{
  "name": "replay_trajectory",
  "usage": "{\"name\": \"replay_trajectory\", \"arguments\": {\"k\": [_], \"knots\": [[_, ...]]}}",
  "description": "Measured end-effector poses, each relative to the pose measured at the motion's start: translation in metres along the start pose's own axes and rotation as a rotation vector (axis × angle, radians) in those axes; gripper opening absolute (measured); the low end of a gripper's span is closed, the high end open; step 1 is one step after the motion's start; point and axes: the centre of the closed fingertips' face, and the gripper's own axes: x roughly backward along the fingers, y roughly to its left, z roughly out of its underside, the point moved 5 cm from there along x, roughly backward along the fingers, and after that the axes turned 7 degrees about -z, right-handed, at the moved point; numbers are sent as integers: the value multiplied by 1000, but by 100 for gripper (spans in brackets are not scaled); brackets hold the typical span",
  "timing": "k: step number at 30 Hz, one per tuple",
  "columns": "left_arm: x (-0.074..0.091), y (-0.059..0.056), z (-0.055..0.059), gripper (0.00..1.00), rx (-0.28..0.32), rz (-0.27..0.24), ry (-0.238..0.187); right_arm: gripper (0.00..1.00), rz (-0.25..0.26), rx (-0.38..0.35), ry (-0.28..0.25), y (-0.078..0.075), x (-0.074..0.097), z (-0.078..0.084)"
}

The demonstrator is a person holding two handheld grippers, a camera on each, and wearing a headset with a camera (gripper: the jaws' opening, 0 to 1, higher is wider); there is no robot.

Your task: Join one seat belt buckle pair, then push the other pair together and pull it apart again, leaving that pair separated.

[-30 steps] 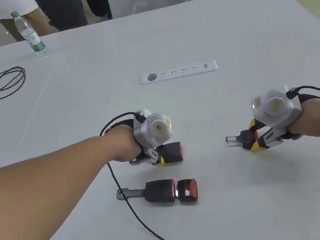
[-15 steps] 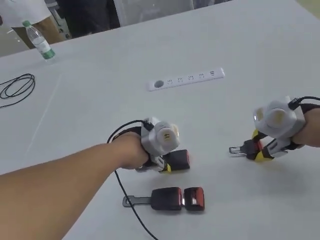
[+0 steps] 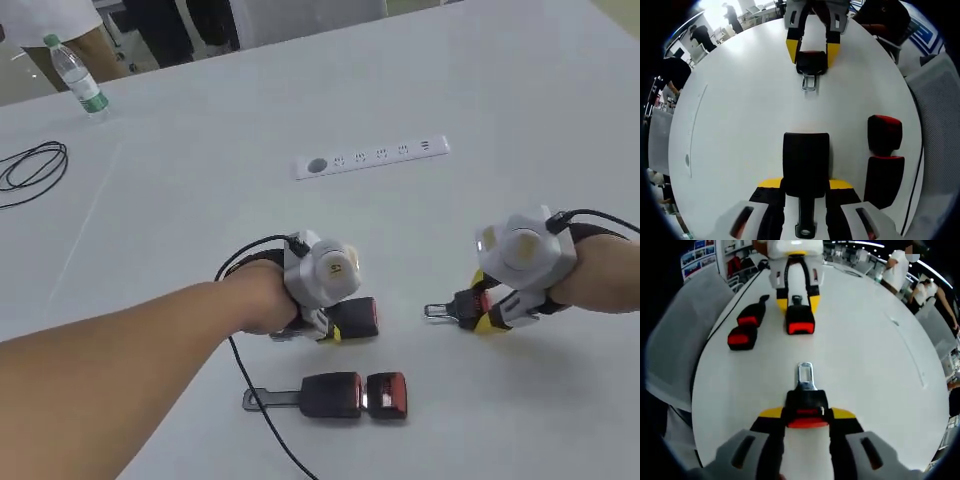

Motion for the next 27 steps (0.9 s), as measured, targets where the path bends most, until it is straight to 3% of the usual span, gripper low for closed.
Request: {"name": "replay_trajectory", "arguments": {"k": [2,8,19,27], "knots": [[0,0,0,31,0,-1,-1,34,2,-33,-38,4,-5,-8],[0,0,2,31,9,-7,-15,34,19,-4,-55,3,-19,-22],[-1,-1,0,31,-14,-11,1,34,39,10,-51,-5,-31,-43],[-1,-2,-1,31,-14,-17,17,34,44,21,-26,-6,-35,-46]]}}
